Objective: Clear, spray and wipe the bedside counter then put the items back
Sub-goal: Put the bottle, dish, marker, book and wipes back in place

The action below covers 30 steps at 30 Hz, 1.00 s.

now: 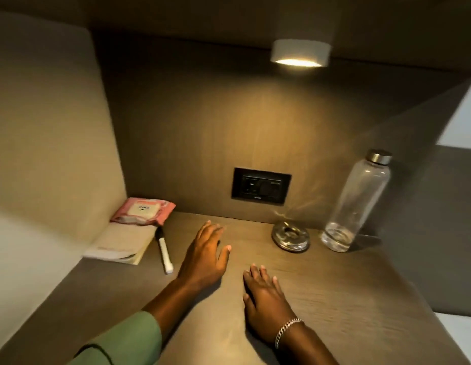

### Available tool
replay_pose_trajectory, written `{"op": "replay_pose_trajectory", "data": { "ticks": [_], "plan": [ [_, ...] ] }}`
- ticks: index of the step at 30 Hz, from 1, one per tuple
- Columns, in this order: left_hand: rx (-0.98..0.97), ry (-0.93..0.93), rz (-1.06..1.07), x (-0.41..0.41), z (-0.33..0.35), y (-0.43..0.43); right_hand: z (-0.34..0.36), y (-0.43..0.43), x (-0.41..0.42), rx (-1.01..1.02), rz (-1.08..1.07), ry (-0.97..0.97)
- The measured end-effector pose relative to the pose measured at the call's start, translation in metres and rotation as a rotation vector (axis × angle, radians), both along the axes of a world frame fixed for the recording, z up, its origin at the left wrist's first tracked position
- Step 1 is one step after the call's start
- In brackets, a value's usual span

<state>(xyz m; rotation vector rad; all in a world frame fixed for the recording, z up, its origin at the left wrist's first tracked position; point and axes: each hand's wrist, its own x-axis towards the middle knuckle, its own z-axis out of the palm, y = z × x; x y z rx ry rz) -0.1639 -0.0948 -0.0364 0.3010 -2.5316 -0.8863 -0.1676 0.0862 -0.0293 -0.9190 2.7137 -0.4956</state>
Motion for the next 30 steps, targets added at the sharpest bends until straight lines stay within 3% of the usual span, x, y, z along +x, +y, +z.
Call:
{"op": "replay_pose_trajectory", "data": {
  "ticks": [5, 9, 16, 19, 23, 27, 30],
  "plan": [
    [-0.272, -0.024, 0.273, 0.086, 0.002, -0.062, 0.009, -0.086, 0.005, -0.069, 0.093, -0.011],
    [-0.290, -0.053, 0.391, 0.144, -0.004, -0.087, 0.022, -0.149, 0.017, -0.147, -0.021, 0.071],
    [-0.294, -0.318, 0.200, 0.168, -0.021, -0.100, 0.018, -0.191, 0.020, -0.101, -0.275, 0.153],
    [-0.339, -0.391, 0.211, 0.159, -0.010, -0.092, 0.011, -0.173, 0.016, -0.138, -0.453, 0.123],
    [-0.414, -0.475, 0.048, 0.142, -0.007, -0.074, 0.007, -0.124, 0.004, -0.170, -0.706, 0.129],
    [-0.537, -0.361, 0.008, 0.129, 0.004, -0.064, 0.014, -0.088, -0.027, -0.160, -0.774, 0.097],
    [-0.488, -0.344, -0.026, 0.118, 0.011, -0.064, 0.020, -0.083, -0.049, -0.140, -0.765, 0.087]
  ]
}}
